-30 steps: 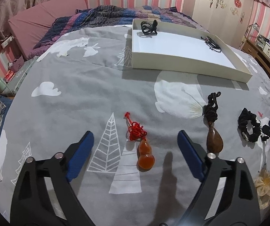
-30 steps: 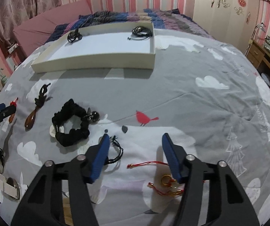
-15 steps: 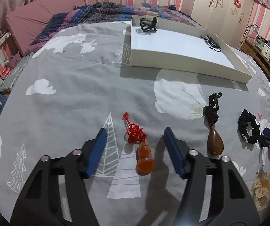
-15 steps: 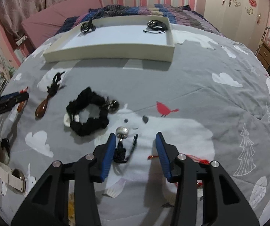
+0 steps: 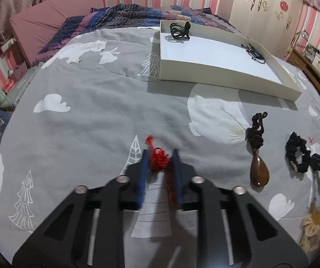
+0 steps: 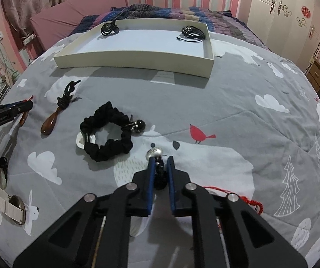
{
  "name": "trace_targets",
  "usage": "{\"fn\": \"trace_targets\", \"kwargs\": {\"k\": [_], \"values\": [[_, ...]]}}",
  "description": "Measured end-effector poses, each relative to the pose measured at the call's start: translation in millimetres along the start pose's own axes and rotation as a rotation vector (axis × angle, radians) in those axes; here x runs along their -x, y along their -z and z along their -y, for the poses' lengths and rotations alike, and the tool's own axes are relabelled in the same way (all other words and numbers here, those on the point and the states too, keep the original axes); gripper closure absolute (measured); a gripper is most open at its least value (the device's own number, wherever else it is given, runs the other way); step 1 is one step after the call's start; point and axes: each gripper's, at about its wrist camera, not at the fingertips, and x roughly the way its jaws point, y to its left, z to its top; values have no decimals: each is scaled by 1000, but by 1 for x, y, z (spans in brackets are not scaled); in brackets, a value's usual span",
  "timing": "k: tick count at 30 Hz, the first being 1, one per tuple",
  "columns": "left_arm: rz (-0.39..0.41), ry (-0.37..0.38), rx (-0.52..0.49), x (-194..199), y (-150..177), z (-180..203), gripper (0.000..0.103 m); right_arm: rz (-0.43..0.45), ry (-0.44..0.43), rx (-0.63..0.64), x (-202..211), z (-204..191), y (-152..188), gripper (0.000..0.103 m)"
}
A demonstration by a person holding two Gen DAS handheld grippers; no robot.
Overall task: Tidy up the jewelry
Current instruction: 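Grasp the red-knotted amber gourd with the left tool while the right tool grasps the earring, then place the amber gourd and the earring into the white tray, opening both tools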
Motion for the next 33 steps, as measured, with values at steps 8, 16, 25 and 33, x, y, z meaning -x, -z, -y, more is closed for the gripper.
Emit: {"fn": "trace_targets", "kwargs": {"k": [8, 16, 25, 33], "values": [[-1, 10, 22, 3, -2, -3, 97, 4, -36, -64, -5, 19, -15, 94], [-10, 44, -50, 10, -17, 16, 97, 33, -38, -96, 1, 39, -50, 94], [24, 70, -118, 13, -96, 34, 97, 114, -37, -75, 3, 41, -134, 94], [-16, 65, -95, -49, -185, 42, 97, 104, -19, -69, -48, 31, -229, 94]]}}
